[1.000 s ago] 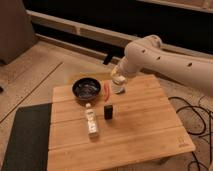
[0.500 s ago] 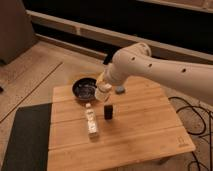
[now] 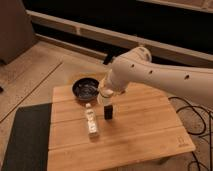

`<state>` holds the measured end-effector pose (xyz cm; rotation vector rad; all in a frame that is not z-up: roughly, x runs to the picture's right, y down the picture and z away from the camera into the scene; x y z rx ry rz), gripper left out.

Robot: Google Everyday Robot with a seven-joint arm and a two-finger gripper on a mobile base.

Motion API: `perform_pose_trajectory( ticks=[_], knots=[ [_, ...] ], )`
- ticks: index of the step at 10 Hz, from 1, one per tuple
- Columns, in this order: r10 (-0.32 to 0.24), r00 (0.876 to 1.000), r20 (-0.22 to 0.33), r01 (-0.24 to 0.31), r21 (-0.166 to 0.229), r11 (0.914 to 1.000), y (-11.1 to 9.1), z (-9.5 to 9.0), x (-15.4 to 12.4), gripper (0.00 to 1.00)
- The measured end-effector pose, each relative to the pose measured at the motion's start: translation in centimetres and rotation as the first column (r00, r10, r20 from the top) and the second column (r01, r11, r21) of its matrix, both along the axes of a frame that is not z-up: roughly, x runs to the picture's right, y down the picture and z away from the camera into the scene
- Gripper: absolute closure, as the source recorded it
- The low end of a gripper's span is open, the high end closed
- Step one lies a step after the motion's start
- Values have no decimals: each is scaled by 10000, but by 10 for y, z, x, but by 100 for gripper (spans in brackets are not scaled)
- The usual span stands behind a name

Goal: Place the ceramic cup over the eraser

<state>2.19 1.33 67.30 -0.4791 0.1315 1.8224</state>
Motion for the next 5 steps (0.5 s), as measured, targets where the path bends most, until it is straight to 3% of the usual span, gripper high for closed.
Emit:
perform_pose_trajectory(
  ticks=[5],
  knots=[
    [381, 9986, -372, -408, -759, 9963, 26, 15, 10, 100]
  ],
)
